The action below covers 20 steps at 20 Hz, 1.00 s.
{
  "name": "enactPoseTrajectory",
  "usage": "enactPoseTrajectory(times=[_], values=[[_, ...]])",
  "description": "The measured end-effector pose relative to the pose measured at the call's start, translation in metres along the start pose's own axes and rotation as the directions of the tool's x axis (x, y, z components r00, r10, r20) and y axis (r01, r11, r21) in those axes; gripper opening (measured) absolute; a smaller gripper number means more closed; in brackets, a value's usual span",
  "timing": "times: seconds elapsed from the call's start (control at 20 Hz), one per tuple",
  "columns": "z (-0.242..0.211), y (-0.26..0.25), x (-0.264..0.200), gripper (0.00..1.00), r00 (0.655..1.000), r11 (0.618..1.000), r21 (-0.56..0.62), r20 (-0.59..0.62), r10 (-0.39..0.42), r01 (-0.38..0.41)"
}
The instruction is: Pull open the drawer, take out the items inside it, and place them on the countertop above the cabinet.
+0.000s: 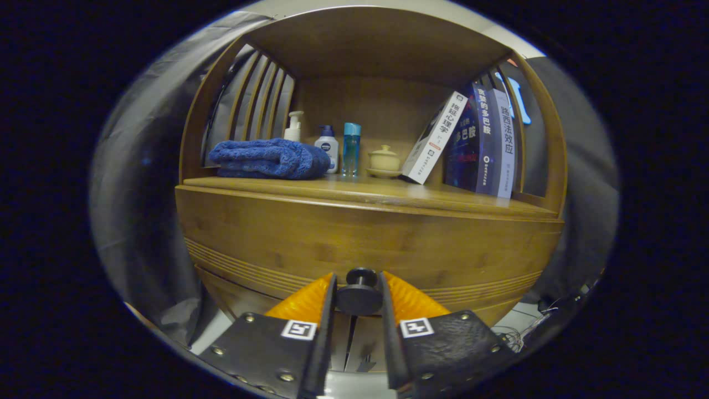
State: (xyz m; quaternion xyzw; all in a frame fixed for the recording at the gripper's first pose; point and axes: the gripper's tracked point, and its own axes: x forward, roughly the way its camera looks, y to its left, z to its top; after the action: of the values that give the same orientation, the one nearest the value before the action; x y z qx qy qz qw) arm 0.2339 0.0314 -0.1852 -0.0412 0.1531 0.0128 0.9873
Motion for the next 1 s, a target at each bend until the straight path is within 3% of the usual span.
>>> enactPoseTrajectory(times=[0.2, 1.0], values=[[-0.003, -0.007, 0.001, 0.34, 0.998, 0.993, 0.096, -0.018, -0.061, 0.063], [-0.017, -0.003, -0.092, 0.34, 0.998, 0.997, 0.063, -0.05, -0.039, 0.042]])
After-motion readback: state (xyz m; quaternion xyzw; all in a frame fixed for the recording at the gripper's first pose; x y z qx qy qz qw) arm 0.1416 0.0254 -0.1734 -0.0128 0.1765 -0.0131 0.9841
